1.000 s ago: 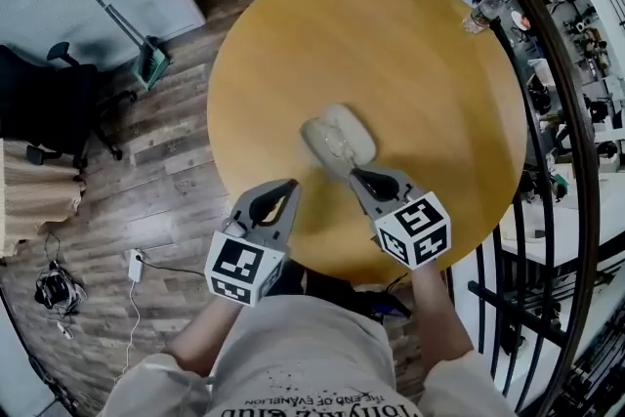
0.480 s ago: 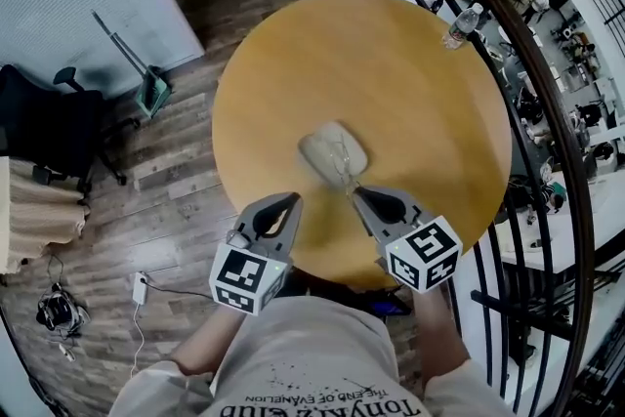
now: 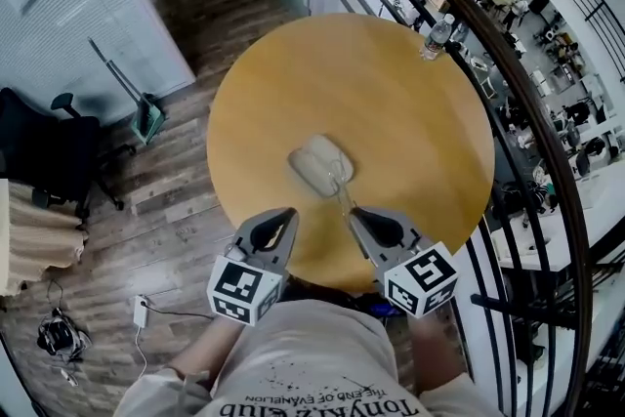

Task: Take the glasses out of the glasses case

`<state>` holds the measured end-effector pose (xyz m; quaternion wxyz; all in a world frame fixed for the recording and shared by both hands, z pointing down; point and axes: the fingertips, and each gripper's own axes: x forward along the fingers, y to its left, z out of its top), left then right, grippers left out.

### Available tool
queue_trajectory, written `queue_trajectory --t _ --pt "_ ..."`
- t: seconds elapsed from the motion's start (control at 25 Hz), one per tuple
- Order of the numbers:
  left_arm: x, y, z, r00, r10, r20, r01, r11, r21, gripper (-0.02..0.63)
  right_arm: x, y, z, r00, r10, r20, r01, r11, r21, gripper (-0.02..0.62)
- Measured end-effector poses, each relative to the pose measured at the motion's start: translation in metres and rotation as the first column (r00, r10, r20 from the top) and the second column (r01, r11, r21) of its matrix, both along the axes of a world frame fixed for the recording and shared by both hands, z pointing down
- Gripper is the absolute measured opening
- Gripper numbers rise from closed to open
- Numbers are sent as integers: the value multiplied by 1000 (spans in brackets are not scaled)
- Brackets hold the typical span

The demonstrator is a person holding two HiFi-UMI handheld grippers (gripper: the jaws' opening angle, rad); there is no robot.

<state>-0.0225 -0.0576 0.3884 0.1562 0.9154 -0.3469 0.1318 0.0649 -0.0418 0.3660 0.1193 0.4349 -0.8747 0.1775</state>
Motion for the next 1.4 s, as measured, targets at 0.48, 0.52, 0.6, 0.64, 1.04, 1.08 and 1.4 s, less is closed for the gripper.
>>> queue_trajectory --t 0.48,0.52,0.6,0.64,1.04,1.08,1.4 --pt "4 -2 -25 1000 8 -12 -7 999 37 25 7 18 -24 998 58 37 -59 997 43 35" --pt "4 -1 -26 1000 11 -13 -10 999 40 25 7 18 -24 998 57 38 -59 997 42 35" --pt "8 1 -29 1000 18 -17 -17 999 42 25 8 18 -24 997 59 46 -60 997 39 35" --pt "9 2 -29 1000 22 -18 -21 999 42 25 8 17 -24 997 59 51 -61 997 38 35" --pt "12 10 -25 1000 24 -16 -23 999 43 25 5 17 -24 997 40 63 -43 998 45 35" --pt "11 9 -26 1000 23 -16 -23 999 44 25 4 16 -24 997 39 61 -41 998 44 35" --pt "12 7 -29 1000 19 -18 -18 999 46 26 4 13 -26 998 31 57 -33 998 44 35"
